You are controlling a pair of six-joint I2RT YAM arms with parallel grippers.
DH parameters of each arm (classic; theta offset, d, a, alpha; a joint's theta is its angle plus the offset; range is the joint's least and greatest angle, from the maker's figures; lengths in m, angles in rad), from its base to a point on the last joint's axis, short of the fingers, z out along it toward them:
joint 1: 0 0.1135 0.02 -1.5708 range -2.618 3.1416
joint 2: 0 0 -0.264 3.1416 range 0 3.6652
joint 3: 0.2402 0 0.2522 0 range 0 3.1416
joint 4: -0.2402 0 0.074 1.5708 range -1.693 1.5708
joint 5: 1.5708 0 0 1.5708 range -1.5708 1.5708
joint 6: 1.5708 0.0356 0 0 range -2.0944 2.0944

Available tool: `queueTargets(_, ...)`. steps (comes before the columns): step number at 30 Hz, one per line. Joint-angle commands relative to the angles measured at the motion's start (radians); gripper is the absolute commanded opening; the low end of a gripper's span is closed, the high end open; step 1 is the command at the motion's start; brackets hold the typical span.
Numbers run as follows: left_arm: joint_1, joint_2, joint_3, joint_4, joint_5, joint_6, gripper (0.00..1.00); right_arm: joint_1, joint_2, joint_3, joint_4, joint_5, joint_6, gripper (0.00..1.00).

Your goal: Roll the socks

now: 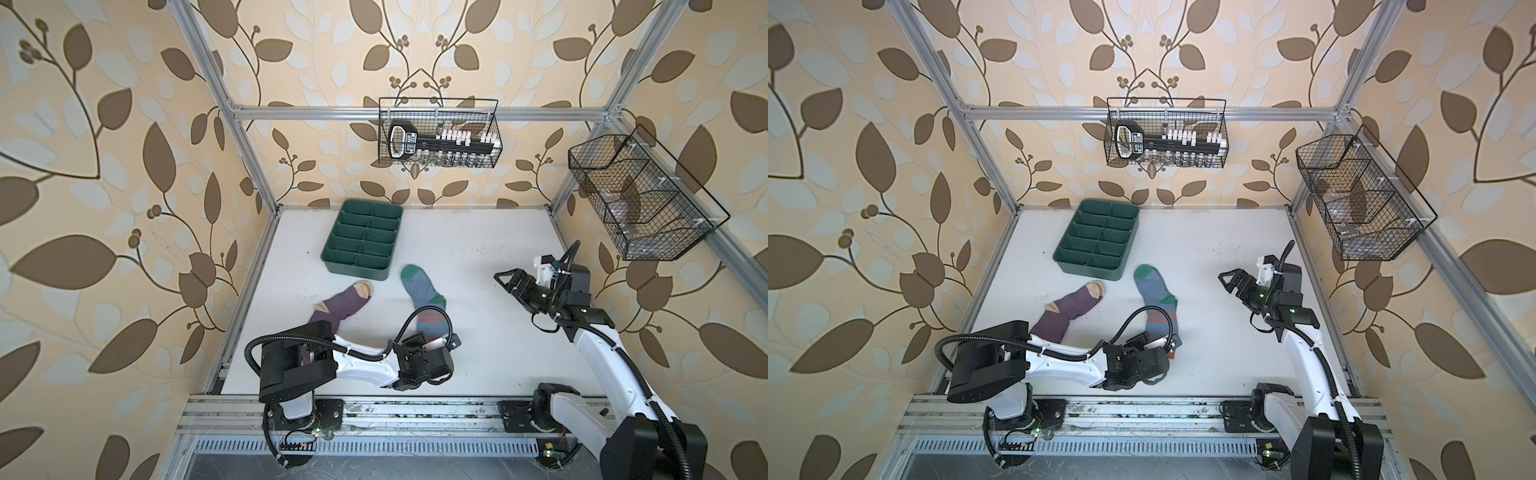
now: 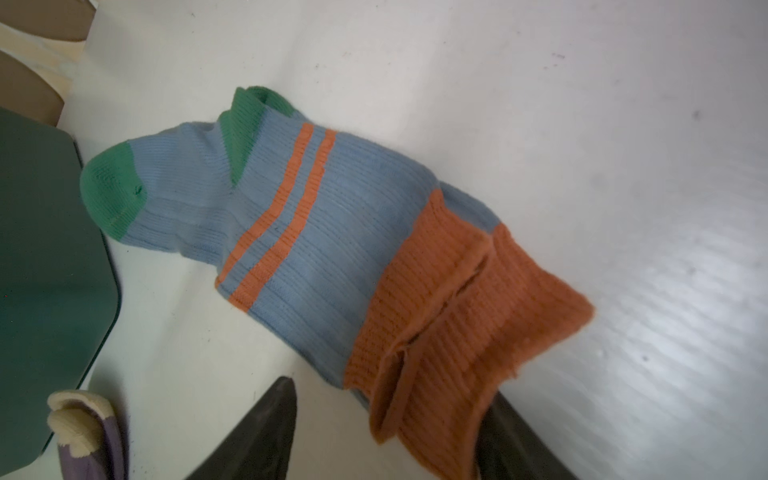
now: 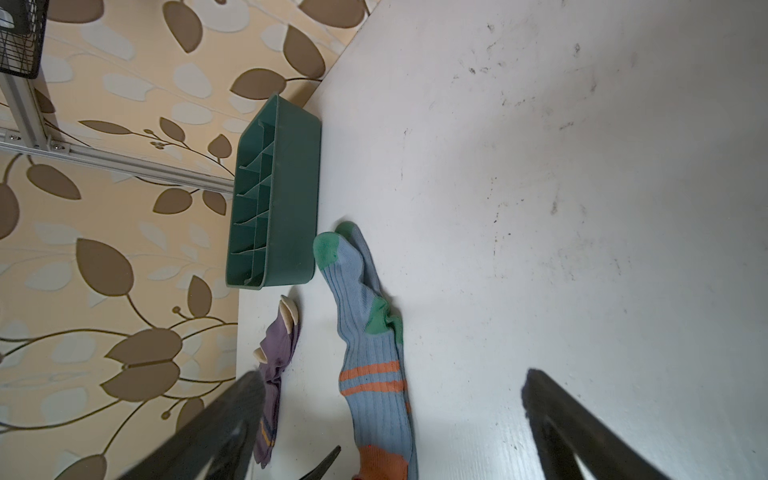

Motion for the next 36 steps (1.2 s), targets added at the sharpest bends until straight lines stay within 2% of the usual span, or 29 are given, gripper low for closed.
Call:
queueTargets(1, 0.016, -0.003, 0.033, -0.005, -0.013, -0.004, 0.59, 0.003, -0.01, 0.016, -0.009, 0.002, -0.015, 0.98)
queueTargets(5, 0.025, -0.004, 0.046, -0.016, 0.03, 0.001, 0.48, 0.003, -0.009, 0.012, -0.008, 0.0, -0.016, 0.98)
queueTargets(10, 0.034, 0.013, 0.058, -0.025, 0.062, 0.004, 0.41, 0.005, -0.008, 0.011, -0.006, 0.001, -0.015, 0.98)
queueTargets(18, 0.078, 0.011, 0.095, -0.077, 0.167, -0.011, 0.18, 0.01, -0.003, 0.004, -0.007, 0.004, -0.021, 0.98)
queueTargets(25, 0.14, 0.033, 0.186, -0.247, 0.414, 0.02, 0.07, 0.072, -0.017, 0.011, -0.032, 0.078, -0.079, 0.96)
queueTargets(30, 0.216, 0.044, 0.247, -0.375, 0.633, 0.054, 0.03, 0.135, -0.097, -0.01, -0.048, 0.203, -0.134, 0.92)
queueTargets(36, 0.282, 0.071, 0.317, -0.502, 0.752, 0.104, 0.01, 0.297, -0.199, -0.067, -0.003, 0.35, -0.222, 0.89)
